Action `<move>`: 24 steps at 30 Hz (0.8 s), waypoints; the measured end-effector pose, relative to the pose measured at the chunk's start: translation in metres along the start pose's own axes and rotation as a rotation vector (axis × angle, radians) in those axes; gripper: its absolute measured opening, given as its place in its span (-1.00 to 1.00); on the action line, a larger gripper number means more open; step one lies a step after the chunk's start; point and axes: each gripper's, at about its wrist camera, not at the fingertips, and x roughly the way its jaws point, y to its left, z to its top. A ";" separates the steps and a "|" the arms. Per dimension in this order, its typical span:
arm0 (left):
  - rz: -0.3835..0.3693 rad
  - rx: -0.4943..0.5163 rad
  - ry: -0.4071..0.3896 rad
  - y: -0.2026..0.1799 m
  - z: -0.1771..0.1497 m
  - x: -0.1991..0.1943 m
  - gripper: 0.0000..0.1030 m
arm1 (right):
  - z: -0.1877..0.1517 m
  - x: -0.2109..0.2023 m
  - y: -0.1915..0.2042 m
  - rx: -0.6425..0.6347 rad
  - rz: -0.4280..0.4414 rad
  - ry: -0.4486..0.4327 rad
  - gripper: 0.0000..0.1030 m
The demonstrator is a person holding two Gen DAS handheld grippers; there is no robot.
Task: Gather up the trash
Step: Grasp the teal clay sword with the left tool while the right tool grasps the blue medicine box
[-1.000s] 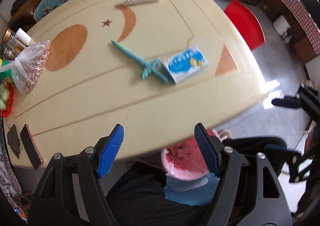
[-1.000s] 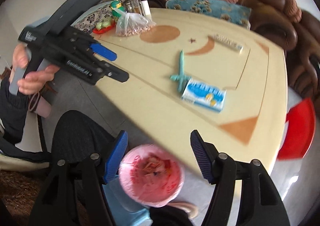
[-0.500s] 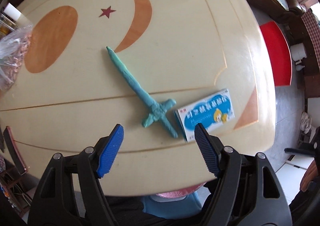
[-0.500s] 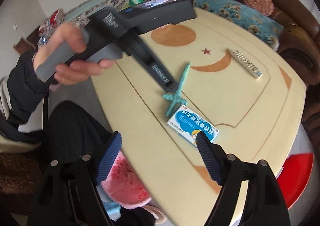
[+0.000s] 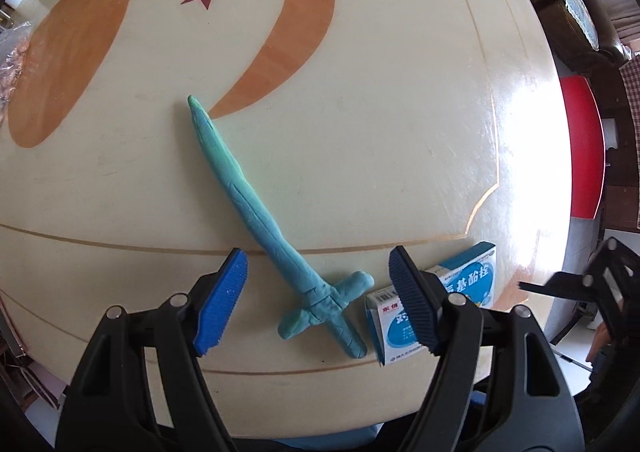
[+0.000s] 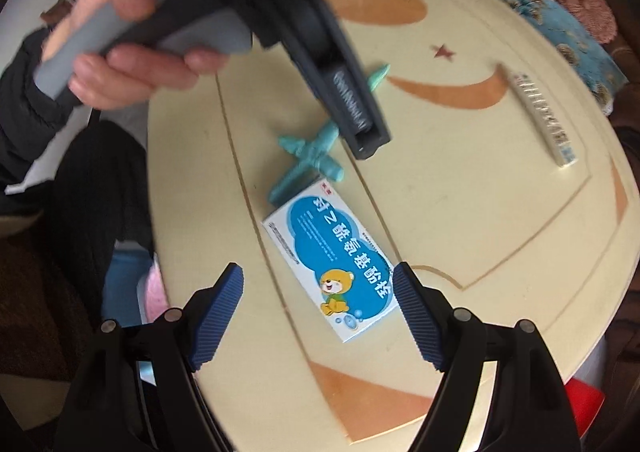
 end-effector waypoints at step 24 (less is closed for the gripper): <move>-0.061 -0.047 0.033 0.012 0.013 0.019 0.55 | 0.005 0.056 -0.005 -0.160 -0.030 0.087 0.57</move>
